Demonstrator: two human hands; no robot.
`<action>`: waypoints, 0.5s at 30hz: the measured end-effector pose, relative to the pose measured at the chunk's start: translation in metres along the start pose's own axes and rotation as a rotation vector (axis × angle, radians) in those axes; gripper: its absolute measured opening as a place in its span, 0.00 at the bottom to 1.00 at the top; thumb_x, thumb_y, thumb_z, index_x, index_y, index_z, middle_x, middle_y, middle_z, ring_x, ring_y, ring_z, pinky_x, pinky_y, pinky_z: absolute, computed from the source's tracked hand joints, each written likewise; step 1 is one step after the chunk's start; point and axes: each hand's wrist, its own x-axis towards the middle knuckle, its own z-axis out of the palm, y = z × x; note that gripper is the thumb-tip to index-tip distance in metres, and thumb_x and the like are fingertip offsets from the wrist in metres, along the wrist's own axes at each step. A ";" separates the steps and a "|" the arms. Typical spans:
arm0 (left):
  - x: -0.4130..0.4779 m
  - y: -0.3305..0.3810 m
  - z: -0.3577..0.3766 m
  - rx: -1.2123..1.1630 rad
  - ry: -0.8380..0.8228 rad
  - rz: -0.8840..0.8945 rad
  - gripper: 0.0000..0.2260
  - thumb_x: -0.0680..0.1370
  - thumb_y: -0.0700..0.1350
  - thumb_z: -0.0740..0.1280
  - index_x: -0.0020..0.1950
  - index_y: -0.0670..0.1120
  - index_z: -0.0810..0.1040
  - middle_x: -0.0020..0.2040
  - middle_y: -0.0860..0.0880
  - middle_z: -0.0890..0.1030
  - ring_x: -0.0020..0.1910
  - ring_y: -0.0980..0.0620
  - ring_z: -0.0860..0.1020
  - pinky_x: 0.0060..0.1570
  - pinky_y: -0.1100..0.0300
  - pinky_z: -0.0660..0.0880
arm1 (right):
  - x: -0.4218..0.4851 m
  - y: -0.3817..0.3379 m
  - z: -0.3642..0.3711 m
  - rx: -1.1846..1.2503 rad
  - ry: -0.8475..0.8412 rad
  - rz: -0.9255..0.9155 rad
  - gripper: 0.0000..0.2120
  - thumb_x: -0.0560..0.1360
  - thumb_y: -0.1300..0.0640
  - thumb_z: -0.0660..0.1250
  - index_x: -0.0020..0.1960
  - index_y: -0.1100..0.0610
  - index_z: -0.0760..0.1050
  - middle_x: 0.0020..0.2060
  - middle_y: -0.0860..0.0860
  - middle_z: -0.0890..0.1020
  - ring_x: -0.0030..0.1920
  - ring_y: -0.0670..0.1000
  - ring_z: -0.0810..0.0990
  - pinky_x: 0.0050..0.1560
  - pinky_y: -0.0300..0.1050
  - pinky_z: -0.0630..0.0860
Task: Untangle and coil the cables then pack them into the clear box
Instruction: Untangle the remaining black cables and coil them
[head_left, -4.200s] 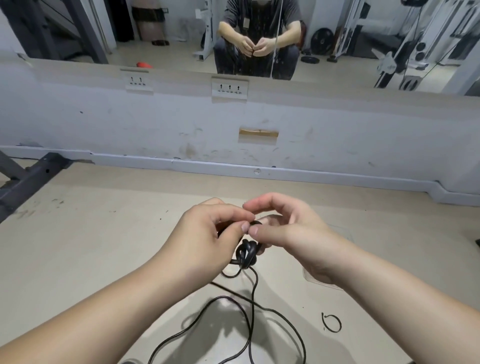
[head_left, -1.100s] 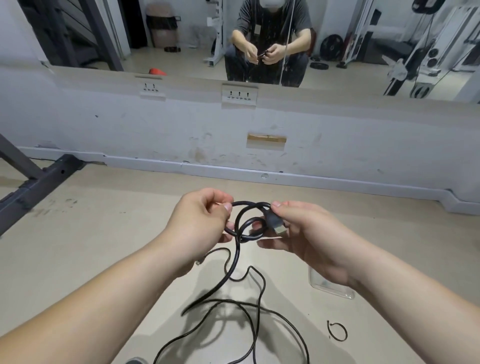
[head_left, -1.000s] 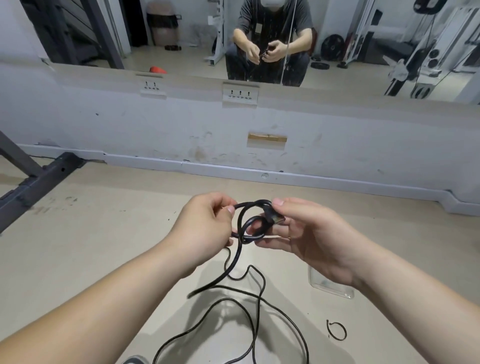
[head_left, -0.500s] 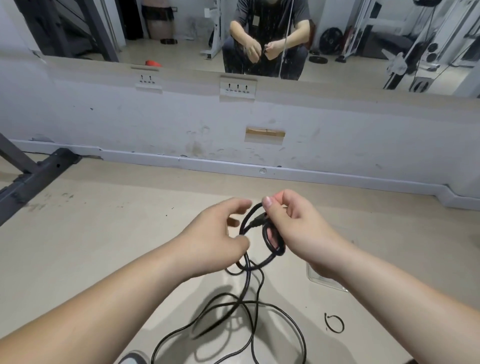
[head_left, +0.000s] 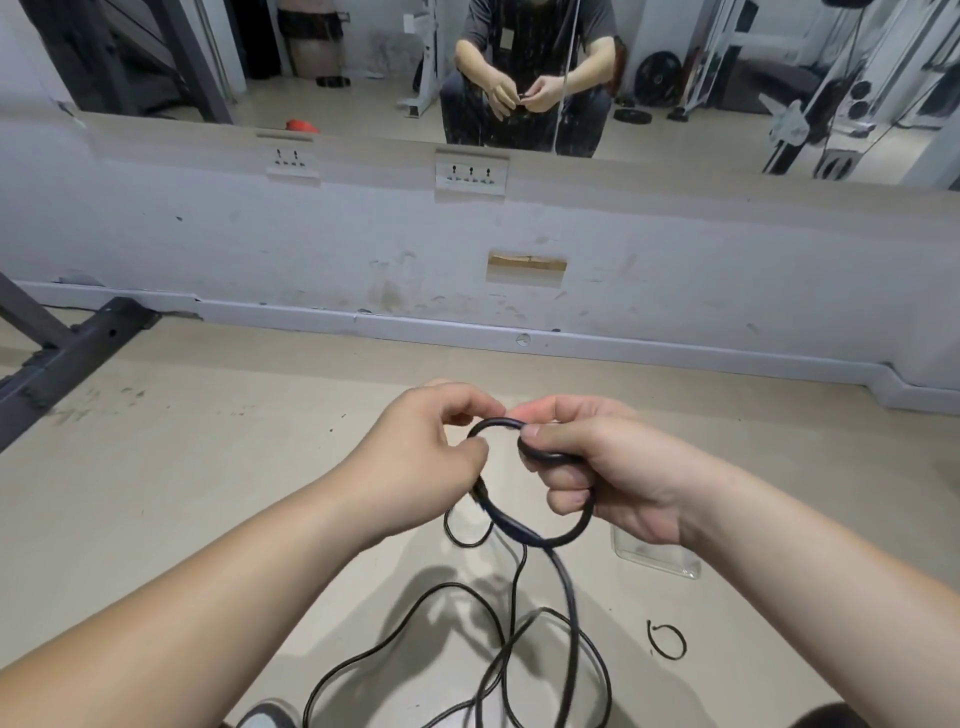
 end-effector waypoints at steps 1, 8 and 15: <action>-0.001 0.000 -0.001 0.076 -0.009 0.028 0.14 0.77 0.37 0.66 0.50 0.56 0.83 0.49 0.59 0.84 0.37 0.67 0.80 0.41 0.68 0.75 | 0.000 0.001 0.001 -0.019 0.004 0.013 0.05 0.81 0.65 0.65 0.55 0.59 0.77 0.32 0.54 0.75 0.25 0.46 0.58 0.25 0.39 0.58; 0.000 -0.002 -0.006 0.412 0.093 0.180 0.16 0.78 0.39 0.61 0.51 0.61 0.78 0.41 0.60 0.82 0.34 0.60 0.78 0.39 0.53 0.80 | -0.004 -0.010 -0.008 -0.218 -0.110 0.324 0.24 0.79 0.36 0.64 0.53 0.58 0.78 0.37 0.54 0.77 0.26 0.47 0.62 0.29 0.39 0.63; 0.002 0.003 -0.015 0.069 0.002 0.028 0.17 0.75 0.36 0.63 0.51 0.58 0.80 0.43 0.54 0.84 0.38 0.47 0.81 0.37 0.54 0.79 | -0.002 -0.007 -0.017 -0.051 -0.112 -0.013 0.13 0.81 0.60 0.61 0.62 0.62 0.79 0.32 0.51 0.69 0.33 0.51 0.68 0.52 0.53 0.74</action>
